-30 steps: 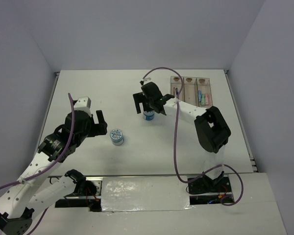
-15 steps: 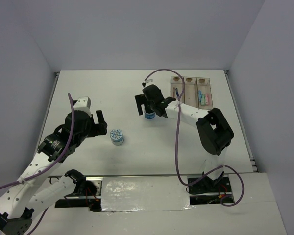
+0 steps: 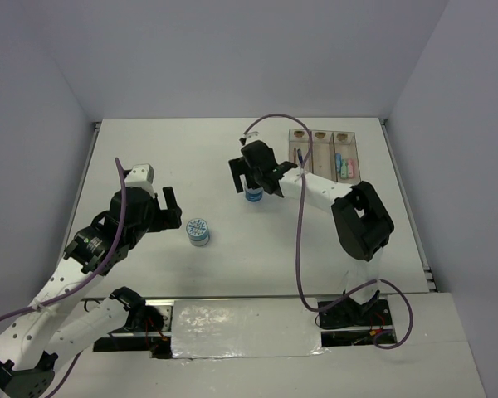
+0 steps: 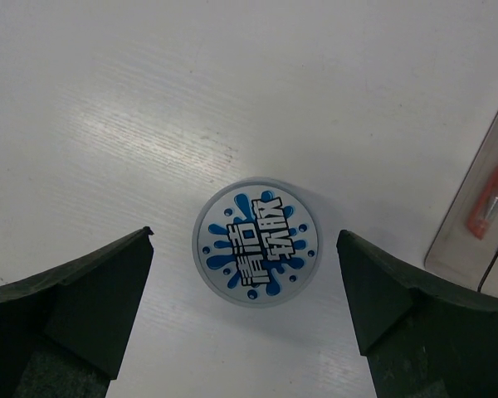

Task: Sort the stationery into containers
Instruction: Pick up the stationery from the center of the board.

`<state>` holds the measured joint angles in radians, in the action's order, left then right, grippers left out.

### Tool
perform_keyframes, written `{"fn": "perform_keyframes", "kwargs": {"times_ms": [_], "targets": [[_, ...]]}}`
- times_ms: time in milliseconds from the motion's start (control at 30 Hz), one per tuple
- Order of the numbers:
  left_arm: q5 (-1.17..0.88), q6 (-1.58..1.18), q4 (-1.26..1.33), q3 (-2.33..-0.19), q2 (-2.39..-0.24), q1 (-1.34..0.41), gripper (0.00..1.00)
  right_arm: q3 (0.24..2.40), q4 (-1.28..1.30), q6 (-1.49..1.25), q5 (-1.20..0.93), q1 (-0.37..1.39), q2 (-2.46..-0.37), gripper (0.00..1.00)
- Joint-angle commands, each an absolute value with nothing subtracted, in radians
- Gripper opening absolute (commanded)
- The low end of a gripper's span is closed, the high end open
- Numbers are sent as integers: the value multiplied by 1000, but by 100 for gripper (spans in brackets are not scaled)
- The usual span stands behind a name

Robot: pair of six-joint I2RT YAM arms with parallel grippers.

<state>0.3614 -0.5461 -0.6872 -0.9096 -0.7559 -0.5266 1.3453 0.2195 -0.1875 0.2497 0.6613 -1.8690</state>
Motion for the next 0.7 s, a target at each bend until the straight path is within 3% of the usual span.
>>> {"fn": "perform_keyframes", "kwargs": {"times_ms": [0,133,267,300,333,400,433,467,533,667], "targets": [[356,-529,-660,-907,-747,-525,100,1393,227,-175,264,646,-1913,99],[351,-528,-658,-910,-750,-525,99,1376,201,-176,219,646,-1933,84],[353,-526,-661,-908,-755,-525,99,1397,221,-176,218,644,-1965,84],[353,-528,-661,-908,-753,-525,99,1394,216,-175,209,643,-1967,80],[351,-526,-660,-908,-753,-523,99,1391,210,-172,198,641,-1967,64],[350,-528,-658,-907,-750,-525,99,1391,207,-170,195,641,-1962,52],[350,-526,-658,-908,-752,-525,99,1391,207,-167,192,640,-1953,32],[350,-526,-660,-908,-755,-525,99,1381,186,-160,190,640,-1941,23],[350,-526,-660,-908,-758,-525,99,1355,143,-149,157,640,-1881,16],[347,-525,-657,-908,-761,-523,99,1315,81,-130,193,583,-1764,12]]}}
